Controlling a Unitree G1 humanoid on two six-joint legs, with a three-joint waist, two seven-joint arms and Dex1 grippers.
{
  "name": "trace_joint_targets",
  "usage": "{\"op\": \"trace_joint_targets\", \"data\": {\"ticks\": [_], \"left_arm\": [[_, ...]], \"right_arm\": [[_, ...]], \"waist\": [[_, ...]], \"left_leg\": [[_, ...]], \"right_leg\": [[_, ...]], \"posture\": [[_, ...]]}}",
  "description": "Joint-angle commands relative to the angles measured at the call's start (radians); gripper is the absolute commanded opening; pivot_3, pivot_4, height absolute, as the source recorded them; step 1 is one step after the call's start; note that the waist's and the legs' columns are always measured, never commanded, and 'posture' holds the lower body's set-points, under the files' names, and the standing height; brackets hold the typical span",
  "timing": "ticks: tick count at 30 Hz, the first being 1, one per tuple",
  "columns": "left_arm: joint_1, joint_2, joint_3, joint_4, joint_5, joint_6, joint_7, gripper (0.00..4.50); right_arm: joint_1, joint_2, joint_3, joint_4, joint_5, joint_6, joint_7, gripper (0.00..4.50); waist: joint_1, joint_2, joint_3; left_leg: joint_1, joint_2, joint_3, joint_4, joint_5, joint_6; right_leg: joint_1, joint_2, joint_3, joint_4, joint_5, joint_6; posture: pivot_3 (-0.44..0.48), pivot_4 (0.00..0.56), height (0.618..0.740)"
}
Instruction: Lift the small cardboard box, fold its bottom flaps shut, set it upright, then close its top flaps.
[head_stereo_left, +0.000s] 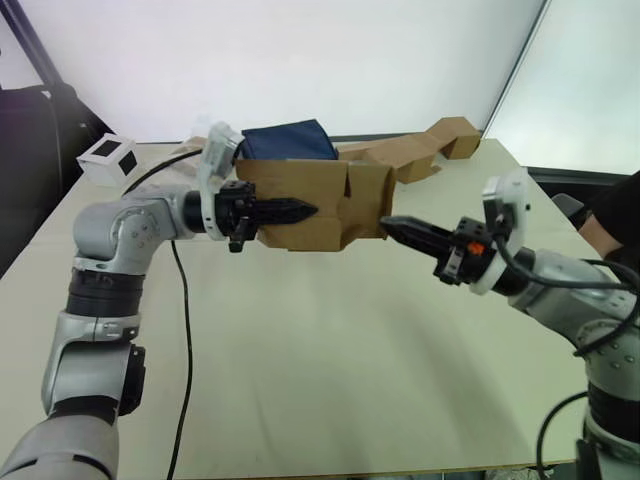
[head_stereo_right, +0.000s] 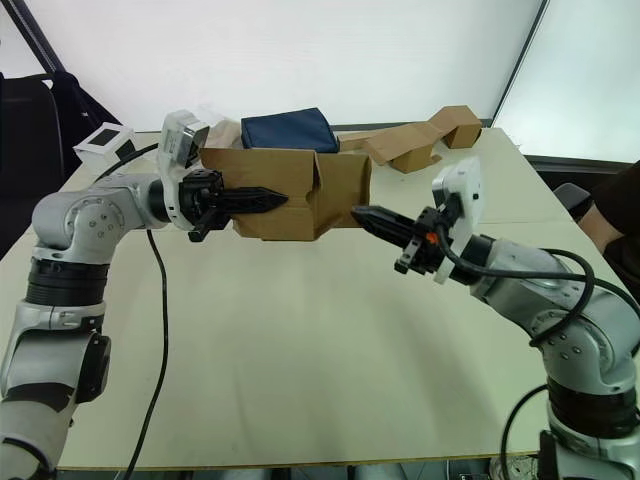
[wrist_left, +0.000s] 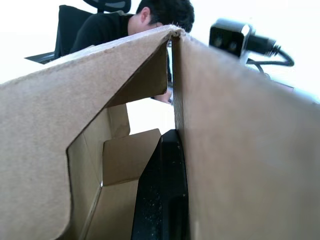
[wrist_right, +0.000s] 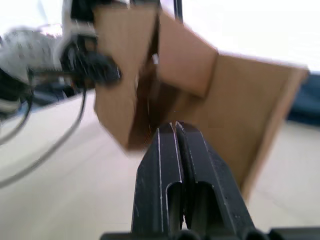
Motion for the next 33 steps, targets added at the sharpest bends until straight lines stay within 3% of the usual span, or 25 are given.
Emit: {"op": "trace_joint_targets", "data": {"ticks": [1, 9, 15, 25, 29, 33], "left_arm": [[-0.015, 0.003, 0.033, -0.028, -0.025, 0.002, 0.0, 0.0], [-0.013, 0.0, 0.035, -0.066, -0.062, 0.038, 0.011, 0.0], [0.011, 0.012, 0.035, -0.093, -0.076, 0.056, 0.016, 0.0], [0.021, 0.005, 0.039, -0.109, -0.09, 0.059, 0.034, 0.0], [0.021, 0.014, 0.047, -0.106, -0.091, 0.056, 0.035, 0.0], [0.023, 0.017, 0.054, -0.103, -0.097, 0.057, 0.039, 0.0]], "right_arm": [[0.011, -0.01, 0.04, -0.051, -0.022, -0.012, 0.0, 0.05], [-0.057, 0.042, 0.168, -0.016, -0.151, -0.058, -0.01, 0.05], [-0.108, 0.11, 0.161, -0.004, -0.118, -0.065, -0.02, 0.05], [-0.125, 0.132, 0.204, 0.022, -0.138, -0.071, 0.025, 0.05], [-0.125, 0.1, 0.129, 0.027, -0.08, -0.055, 0.048, 0.05], [-0.131, 0.092, -0.056, 0.083, 0.225, -0.017, 0.007, 0.05]], "waist": [[0.0, 0.0, 0.0], [0.002, 0.0, 0.0], [0.001, 0.0, 0.0], [0.002, 0.0, 0.0], [0.002, 0.0, 0.0], [0.004, 0.0, 0.0]], "left_leg": [[0.0, 0.0, 0.0, 0.0, 0.0, 0.0], [0.0, 0.0, 0.0, 0.0, 0.0, 0.0], [0.0, 0.0, 0.0, 0.0, 0.0, 0.0], [0.0, 0.0, 0.0, 0.0, 0.0, 0.0], [0.0, 0.0, 0.0, 0.0, 0.0, 0.0], [0.0, 0.0, 0.0, 0.0, 0.0, 0.0]], "right_leg": [[0.0, 0.0, 0.0, 0.0, 0.0, 0.0], [0.0, 0.001, 0.0, 0.0, 0.0, 0.0], [0.0, 0.001, 0.0, 0.0, 0.0, 0.0], [0.0, 0.0, 0.0, 0.0, 0.0, 0.0], [0.0, 0.0, 0.0, 0.0, 0.0, 0.0], [0.0, -0.001, 0.0, 0.0, 0.0, 0.0]], "posture": [[0.0, 0.15, 0.74], [0.0, 0.15, 0.74], [0.0, 0.15, 0.74], [0.0, 0.15, 0.74], [0.0, 0.15, 0.74], [0.0, 0.15, 0.74]]}}
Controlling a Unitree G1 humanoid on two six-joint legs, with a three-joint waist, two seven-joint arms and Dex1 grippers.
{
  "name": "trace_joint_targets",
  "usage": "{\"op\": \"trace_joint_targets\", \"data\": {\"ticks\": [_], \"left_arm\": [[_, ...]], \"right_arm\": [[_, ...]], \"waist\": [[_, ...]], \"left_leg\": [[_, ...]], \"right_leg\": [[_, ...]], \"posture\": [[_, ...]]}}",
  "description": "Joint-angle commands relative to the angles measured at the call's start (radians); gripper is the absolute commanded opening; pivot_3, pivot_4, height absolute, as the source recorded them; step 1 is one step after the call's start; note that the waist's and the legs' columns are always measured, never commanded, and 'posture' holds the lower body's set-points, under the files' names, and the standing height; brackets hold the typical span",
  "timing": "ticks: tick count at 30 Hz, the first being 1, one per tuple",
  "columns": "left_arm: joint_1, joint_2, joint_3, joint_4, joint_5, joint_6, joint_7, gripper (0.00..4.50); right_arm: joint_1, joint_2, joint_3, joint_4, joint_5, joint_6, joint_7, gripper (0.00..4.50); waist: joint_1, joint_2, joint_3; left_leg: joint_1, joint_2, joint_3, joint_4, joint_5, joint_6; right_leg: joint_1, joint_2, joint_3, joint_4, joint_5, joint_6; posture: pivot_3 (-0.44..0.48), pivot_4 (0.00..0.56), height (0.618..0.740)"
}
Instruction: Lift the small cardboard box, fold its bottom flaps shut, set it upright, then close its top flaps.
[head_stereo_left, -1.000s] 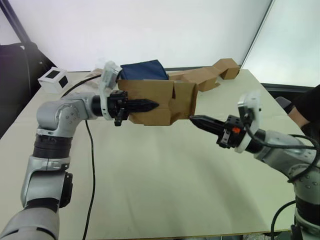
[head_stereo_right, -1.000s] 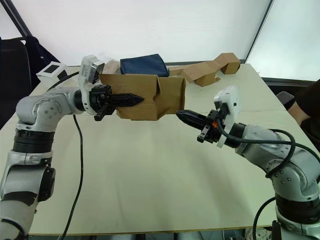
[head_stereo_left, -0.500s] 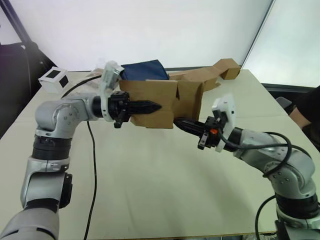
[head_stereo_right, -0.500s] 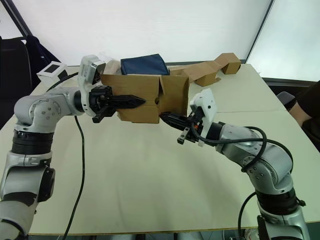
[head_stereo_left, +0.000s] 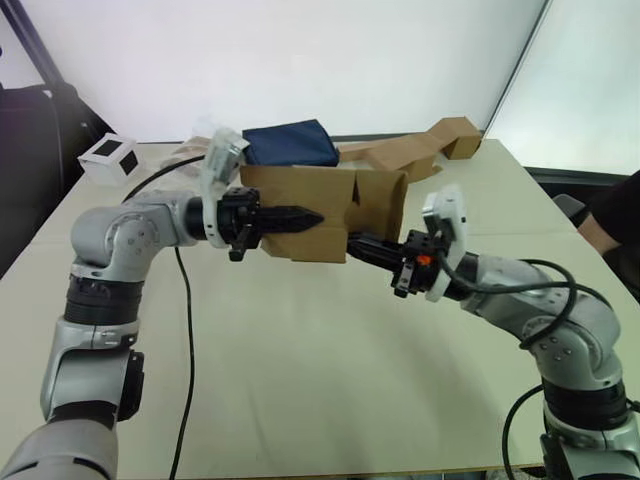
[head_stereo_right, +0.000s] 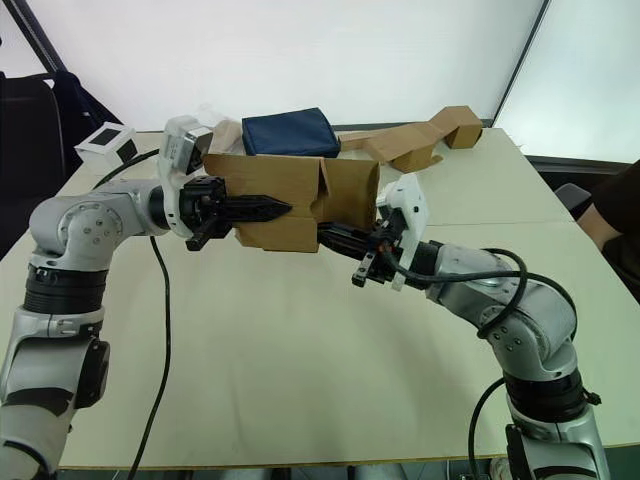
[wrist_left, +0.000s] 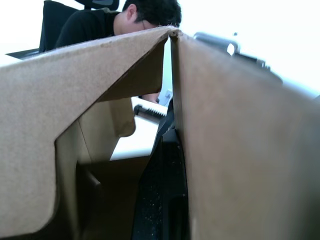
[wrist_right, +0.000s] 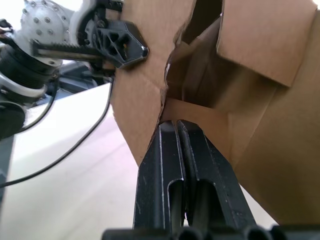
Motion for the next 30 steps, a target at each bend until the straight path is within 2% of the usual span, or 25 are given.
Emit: {"op": "trace_joint_targets", "data": {"ticks": [1, 5, 9, 13, 19, 22, 25, 30], "left_arm": [[-0.008, 0.013, 0.046, -0.026, -0.026, -0.002, 0.003, 0.0], [-0.004, 0.009, 0.041, -0.033, -0.032, 0.001, 0.001, 0.0], [-0.012, 0.002, 0.04, -0.022, -0.028, -0.004, 0.002, 0.0], [-0.016, -0.001, 0.04, -0.019, -0.025, -0.005, 0.006, 0.0], [-0.018, 0.001, 0.04, -0.012, -0.018, -0.005, 0.016, 0.0], [-0.018, 0.002, 0.039, -0.013, -0.018, -0.006, 0.018, 0.0], [-0.016, 0.002, 0.036, -0.013, -0.014, -0.008, 0.017, 0.0], [-0.017, 0.0, 0.034, -0.01, -0.012, -0.012, 0.015, 0.0]], "right_arm": [[-0.028, -0.014, -0.197, 0.058, 0.269, 0.003, -0.046, 0.05], [-0.019, -0.023, -0.26, 0.157, 0.236, -0.037, -0.087, 0.05], [-0.015, -0.013, -0.186, 0.281, -0.038, -0.143, -0.163, 0.05], [-0.003, 0.02, -0.092, 0.289, -0.156, -0.174, -0.163, 0.05], [0.02, 0.095, -0.067, 0.202, -0.081, -0.137, -0.115, 0.05], [0.043, 0.124, -0.084, 0.162, 0.013, -0.106, -0.097, 0.05], [0.065, 0.162, -0.121, 0.113, 0.192, -0.076, -0.1, 0.05], [0.075, 0.17, -0.117, 0.091, 0.26, -0.063, -0.13, 0.05]], "waist": [[0.0, 0.0, 0.0], [0.0, 0.0, 0.0], [-0.004, 0.0, 0.0], [-0.005, 0.0, 0.0], [-0.003, 0.0, 0.0], [0.001, 0.0, 0.0], [0.0, 0.0, 0.0], [-0.003, 0.0, 0.0]], "left_leg": [[0.0, 0.0, 0.0, 0.0, 0.0, 0.0], [0.0, 0.0, 0.0, 0.0, 0.0, 0.0], [0.0, 0.0, 0.001, 0.0, 0.0, 0.0], [0.0, 0.0, 0.001, 0.0, 0.0, 0.0], [0.0, 0.001, 0.001, 0.0, 0.0, 0.0], [0.0, 0.0, 0.001, 0.0, 0.0, 0.0], [0.0, 0.0, 0.0, 0.0, 0.0, 0.0], [0.0, 0.0, 0.0, 0.0, 0.0, 0.0]], "right_leg": [[0.0, 0.0, 0.0, 0.0, 0.0, 0.0], [0.0, 0.0, 0.0, 0.0, 0.0, 0.0], [0.0, 0.0, 0.0, 0.0, 0.0, 0.0], [0.0, 0.001, 0.001, 0.0, 0.0, 0.0], [-0.001, 0.001, 0.001, 0.001, 0.0, 0.0], [0.0, 0.0, 0.0, 0.0, 0.0, 0.0], [0.0, 0.0, 0.0, 0.0, 0.0, 0.0], [0.0, 0.0, 0.0, 0.0, 0.0, 0.0]], "posture": [[0.0, 0.15, 0.74], [0.0, 0.15, 0.74], [0.0, 0.15, 0.74], [0.0, 0.15, 0.74], [0.0, 0.15, 0.74], [0.0, 0.15, 0.74], [0.0, 0.15, 0.74], [0.0, 0.15, 0.74]]}}
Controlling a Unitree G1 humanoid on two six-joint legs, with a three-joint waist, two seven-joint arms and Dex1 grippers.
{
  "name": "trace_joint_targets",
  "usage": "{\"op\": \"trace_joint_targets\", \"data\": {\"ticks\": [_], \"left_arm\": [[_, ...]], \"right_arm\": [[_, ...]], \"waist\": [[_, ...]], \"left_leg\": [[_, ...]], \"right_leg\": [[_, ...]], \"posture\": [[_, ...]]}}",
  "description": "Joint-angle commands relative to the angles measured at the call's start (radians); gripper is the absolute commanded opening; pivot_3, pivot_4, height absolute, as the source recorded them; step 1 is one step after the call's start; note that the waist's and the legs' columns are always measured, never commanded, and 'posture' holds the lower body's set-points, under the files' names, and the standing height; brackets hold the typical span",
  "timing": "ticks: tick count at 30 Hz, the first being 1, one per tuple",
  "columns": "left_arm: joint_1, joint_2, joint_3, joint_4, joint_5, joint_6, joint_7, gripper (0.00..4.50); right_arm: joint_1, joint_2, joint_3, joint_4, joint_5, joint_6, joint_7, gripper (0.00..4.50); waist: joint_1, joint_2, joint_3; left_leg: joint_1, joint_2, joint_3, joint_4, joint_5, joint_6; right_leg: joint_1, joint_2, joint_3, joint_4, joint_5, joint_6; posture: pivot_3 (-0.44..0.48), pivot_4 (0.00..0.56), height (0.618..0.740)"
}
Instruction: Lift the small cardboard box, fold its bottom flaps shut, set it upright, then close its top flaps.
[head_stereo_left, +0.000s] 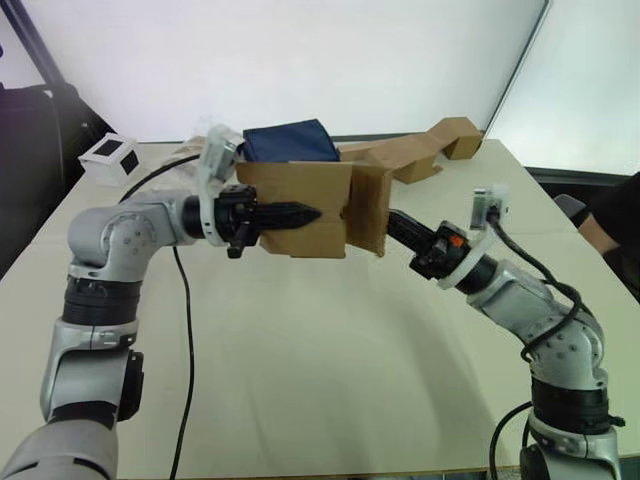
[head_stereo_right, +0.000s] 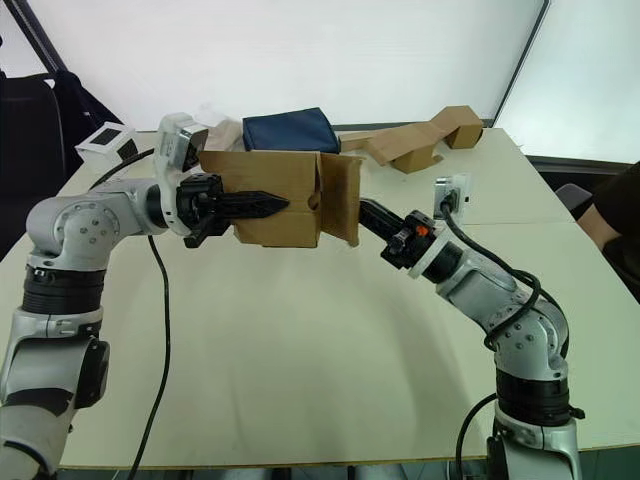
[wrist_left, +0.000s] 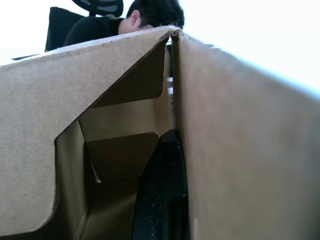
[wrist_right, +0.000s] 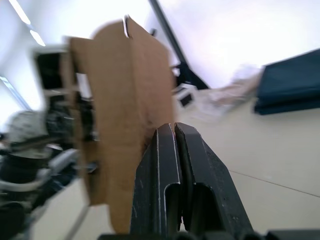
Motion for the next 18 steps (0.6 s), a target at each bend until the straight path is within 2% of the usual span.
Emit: {"op": "trace_joint_targets", "data": {"ticks": [1, 6, 9, 13, 18], "left_arm": [[-0.02, 0.003, 0.017, -0.013, -0.004, -0.012, -0.001, 0.0], [-0.021, 0.004, 0.017, -0.011, -0.004, -0.012, -0.002, 0.0], [-0.02, 0.004, 0.018, -0.013, -0.005, -0.01, 0.0, 0.0], [-0.019, 0.006, 0.019, -0.015, -0.007, -0.005, 0.001, 0.0], [-0.022, 0.008, 0.02, -0.012, -0.006, -0.006, -0.001, 0.0]], "right_arm": [[-0.001, 0.003, -0.013, -0.045, 0.073, 0.0, -0.019, 0.05], [0.007, 0.029, 0.002, -0.055, 0.113, -0.013, -0.048, 0.05], [0.018, 0.049, 0.012, -0.057, 0.126, -0.022, -0.059, 0.74], [0.041, 0.105, 0.01, -0.049, 0.182, -0.042, -0.084, 2.3], [0.055, 0.152, 0.032, -0.046, 0.196, -0.063, -0.101, 2.3]], "waist": [[-0.001, 0.0, 0.0], [-0.001, 0.0, 0.0], [0.0, 0.0, 0.0], [-0.001, 0.0, 0.0], [-0.001, 0.0, 0.0]], "left_leg": [[0.0, 0.0, 0.0, 0.0, 0.0, 0.0], [0.0, 0.0, 0.0, 0.0, 0.0, 0.0], [0.0, 0.0, 0.0, 0.0, 0.0, 0.0], [0.0, 0.0, 0.0, 0.0, 0.0, 0.0], [0.0, 0.0, 0.0, 0.0, 0.0, 0.0]], "right_leg": [[0.0, 0.0, 0.0, 0.0, 0.0, 0.0], [0.0, 0.0, 0.0, 0.0, 0.0, 0.0], [0.0, 0.0, 0.0, 0.0, 0.0, 0.0], [0.0, 0.0, 0.0, 0.0, 0.0, 0.0], [0.0, 0.0, 0.0, 0.0, 0.0, 0.0]], "posture": [[0.0, 0.15, 0.74], [0.0, 0.15, 0.74], [0.0, 0.15, 0.74], [0.0, 0.15, 0.74], [0.0, 0.15, 0.74]]}}
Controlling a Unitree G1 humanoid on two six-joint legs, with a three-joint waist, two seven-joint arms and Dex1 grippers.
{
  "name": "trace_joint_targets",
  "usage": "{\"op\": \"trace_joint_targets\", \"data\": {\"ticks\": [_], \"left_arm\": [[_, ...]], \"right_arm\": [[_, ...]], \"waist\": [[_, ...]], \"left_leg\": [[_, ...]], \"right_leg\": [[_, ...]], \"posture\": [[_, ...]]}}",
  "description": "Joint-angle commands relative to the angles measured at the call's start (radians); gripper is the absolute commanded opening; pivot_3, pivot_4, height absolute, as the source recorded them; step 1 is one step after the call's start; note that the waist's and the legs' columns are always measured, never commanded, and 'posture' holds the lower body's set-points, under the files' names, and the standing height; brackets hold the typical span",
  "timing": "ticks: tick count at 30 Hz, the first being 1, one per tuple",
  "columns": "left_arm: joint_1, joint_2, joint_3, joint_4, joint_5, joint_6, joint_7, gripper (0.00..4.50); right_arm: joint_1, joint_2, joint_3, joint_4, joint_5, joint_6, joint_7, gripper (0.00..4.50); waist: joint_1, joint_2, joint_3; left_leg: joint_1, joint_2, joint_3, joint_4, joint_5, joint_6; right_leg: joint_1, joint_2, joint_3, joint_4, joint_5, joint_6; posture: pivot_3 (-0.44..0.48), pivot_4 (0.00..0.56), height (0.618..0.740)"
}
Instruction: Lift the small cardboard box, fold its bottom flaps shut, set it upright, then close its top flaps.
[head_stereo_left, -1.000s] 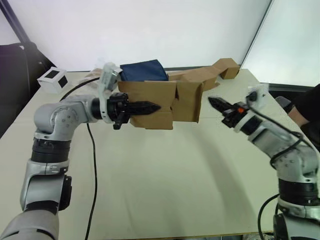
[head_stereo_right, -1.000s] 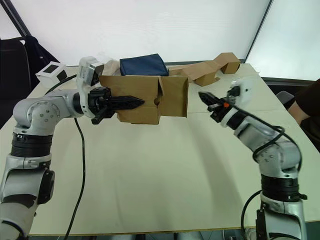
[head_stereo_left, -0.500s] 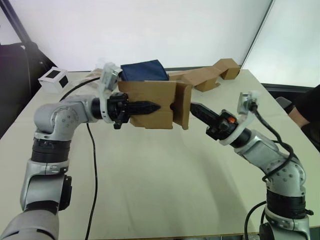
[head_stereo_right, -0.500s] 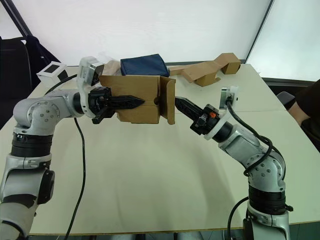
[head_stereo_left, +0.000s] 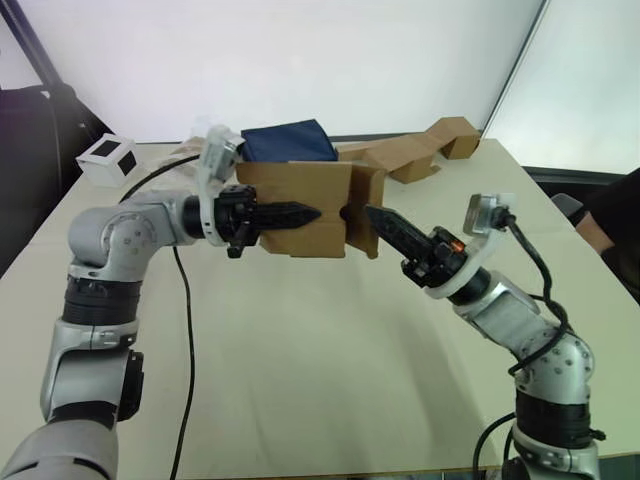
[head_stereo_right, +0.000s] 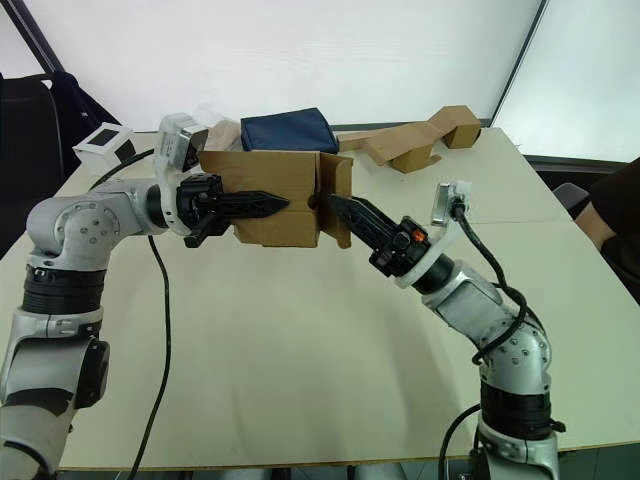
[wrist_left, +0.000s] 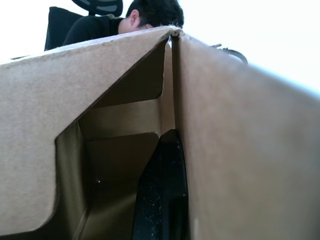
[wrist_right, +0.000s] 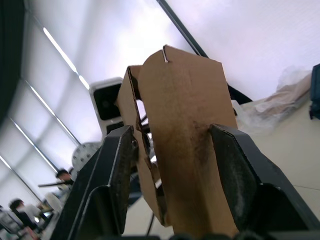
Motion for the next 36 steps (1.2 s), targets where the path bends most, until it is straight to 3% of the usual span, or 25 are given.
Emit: {"op": "trace_joint_targets", "data": {"ticks": [1, 6, 24, 27, 36], "left_arm": [[-0.022, 0.009, 0.019, -0.015, -0.006, -0.006, -0.002, 0.0], [-0.022, 0.008, 0.018, -0.012, -0.005, -0.007, -0.003, 0.0], [-0.022, 0.007, 0.022, -0.01, -0.008, -0.007, -0.002, 0.0], [-0.022, 0.006, 0.023, -0.01, -0.007, -0.008, -0.002, 0.0], [-0.021, 0.003, 0.025, -0.01, -0.008, -0.011, 0.001, 0.0]], "right_arm": [[0.0, 0.046, 0.002, -0.029, 0.067, -0.037, -0.015, 2.3], [0.021, 0.088, 0.014, -0.043, 0.113, -0.056, -0.037, 2.3], [0.027, 0.11, 0.071, -0.024, 0.031, -0.117, -0.063, 2.3], [0.026, 0.113, 0.07, -0.021, 0.028, -0.12, -0.063, 1.69], [0.021, 0.123, 0.074, -0.006, 0.011, -0.136, -0.069, 1.69]], "waist": [[0.0, 0.0, 0.0], [0.0, 0.0, 0.0], [-0.001, 0.0, 0.0], [-0.001, 0.0, 0.0], [-0.001, 0.0, 0.0]], "left_leg": [[0.0, 0.0, 0.0, 0.0, 0.0, 0.0], [0.0, 0.0, 0.0, 0.0, 0.0, 0.0], [0.0, 0.0, 0.0, 0.0, 0.0, 0.0], [0.0, 0.0, 0.0, 0.0, 0.0, 0.0], [0.0, 0.0, 0.0, 0.0, 0.0, 0.0]], "right_leg": [[0.0, 0.0, 0.0, 0.0, 0.0, 0.0], [0.0, 0.0, 0.0, 0.0, 0.0, 0.0], [0.0, 0.0, 0.0, 0.0, 0.0, 0.0], [0.0, 0.0, 0.0, 0.0, 0.0, 0.0], [0.0, 0.0, 0.0, 0.0, 0.0, 0.0]], "posture": [[0.0, 0.15, 0.74], [0.0, 0.15, 0.74], [0.0, 0.15, 0.74], [0.0, 0.15, 0.74], [0.0, 0.15, 0.74]]}}
